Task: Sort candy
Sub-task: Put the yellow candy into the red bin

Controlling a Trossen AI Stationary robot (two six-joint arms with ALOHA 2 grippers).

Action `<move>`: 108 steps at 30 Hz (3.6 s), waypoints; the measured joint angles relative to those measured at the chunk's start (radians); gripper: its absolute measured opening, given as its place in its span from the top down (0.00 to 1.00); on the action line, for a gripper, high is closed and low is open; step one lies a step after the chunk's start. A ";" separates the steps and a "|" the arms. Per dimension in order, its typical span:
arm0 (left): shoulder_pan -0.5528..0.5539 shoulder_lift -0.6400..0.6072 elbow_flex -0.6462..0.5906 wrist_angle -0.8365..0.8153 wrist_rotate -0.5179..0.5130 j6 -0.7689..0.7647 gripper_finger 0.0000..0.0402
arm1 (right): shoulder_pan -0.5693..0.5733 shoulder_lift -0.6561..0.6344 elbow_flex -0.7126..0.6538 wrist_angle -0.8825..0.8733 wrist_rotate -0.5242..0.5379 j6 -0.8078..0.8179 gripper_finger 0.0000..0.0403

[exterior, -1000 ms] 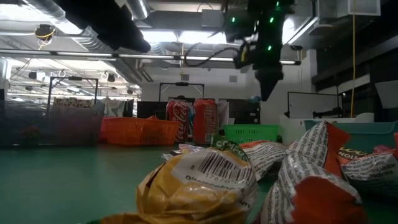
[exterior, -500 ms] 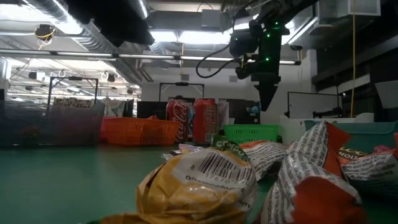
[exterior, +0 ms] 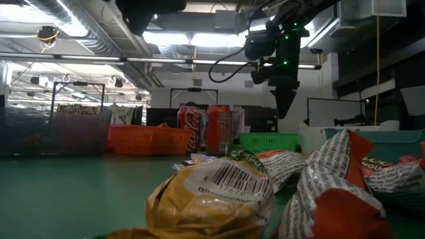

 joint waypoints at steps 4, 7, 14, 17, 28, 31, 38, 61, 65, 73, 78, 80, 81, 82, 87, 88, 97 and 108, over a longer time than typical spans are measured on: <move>0.000 0.008 0.000 0.095 0.009 0.000 0.62 | 0.000 0.000 0.000 -0.037 0.002 0.002 0.58; 0.000 0.038 0.000 0.173 0.010 0.016 0.61 | 0.001 0.000 0.015 -0.090 0.001 0.019 0.57; 0.009 0.157 0.000 0.310 0.011 0.114 0.61 | 0.009 -0.011 0.063 -0.173 -0.102 0.039 0.57; 0.013 0.219 0.000 0.347 0.011 0.125 0.61 | 0.040 -0.041 0.063 -0.173 -0.139 0.059 0.57; 0.023 0.427 0.000 0.483 0.062 0.138 0.61 | 0.260 -0.155 0.063 -0.169 -0.147 0.141 0.57; 0.023 0.468 0.000 0.510 0.064 0.135 0.61 | 0.325 -0.158 0.063 -0.169 -0.146 0.171 0.57; 0.024 0.529 0.000 0.516 0.089 0.139 0.61 | 0.482 -0.158 0.063 -0.165 -0.146 0.220 0.57; 0.024 0.626 0.003 0.443 0.083 0.136 0.83 | 0.769 -0.158 0.062 -0.114 -0.144 0.352 0.57; 0.024 0.626 0.003 0.442 0.082 0.136 0.94 | 0.788 -0.158 0.062 -0.114 -0.139 0.352 0.57; 0.027 0.591 -0.002 0.438 0.095 0.128 0.99 | 0.789 -0.158 0.062 -0.115 -0.118 0.372 0.57; 0.043 0.515 -0.002 0.445 0.094 0.112 1.00 | 0.795 -0.158 0.062 -0.115 -0.119 0.393 0.57; 0.052 0.477 -0.002 0.435 0.094 0.109 1.00 | 0.801 -0.158 0.062 -0.115 -0.121 0.407 0.57; 0.057 0.457 -0.002 0.420 0.093 0.109 1.00 | 0.806 -0.158 0.062 -0.115 -0.122 0.420 0.57; 0.063 0.432 -0.002 0.404 0.093 0.110 1.00 | 0.808 -0.158 0.062 -0.115 -0.122 0.430 0.57; 0.108 0.269 -0.002 0.235 0.090 0.109 1.00 | 0.843 -0.158 0.062 -0.117 -0.122 0.503 0.57; 0.119 0.231 -0.002 0.183 0.087 0.109 1.00 | 0.852 -0.158 0.062 -0.118 -0.121 0.514 0.57; 0.259 -0.129 -0.001 -0.313 0.059 0.104 1.00 | 0.928 -0.158 0.060 -0.226 -0.030 0.638 0.57; 0.541 -0.361 0.000 -0.857 -0.186 0.079 1.00 | 1.004 -0.157 -0.089 -0.107 -0.024 0.928 0.57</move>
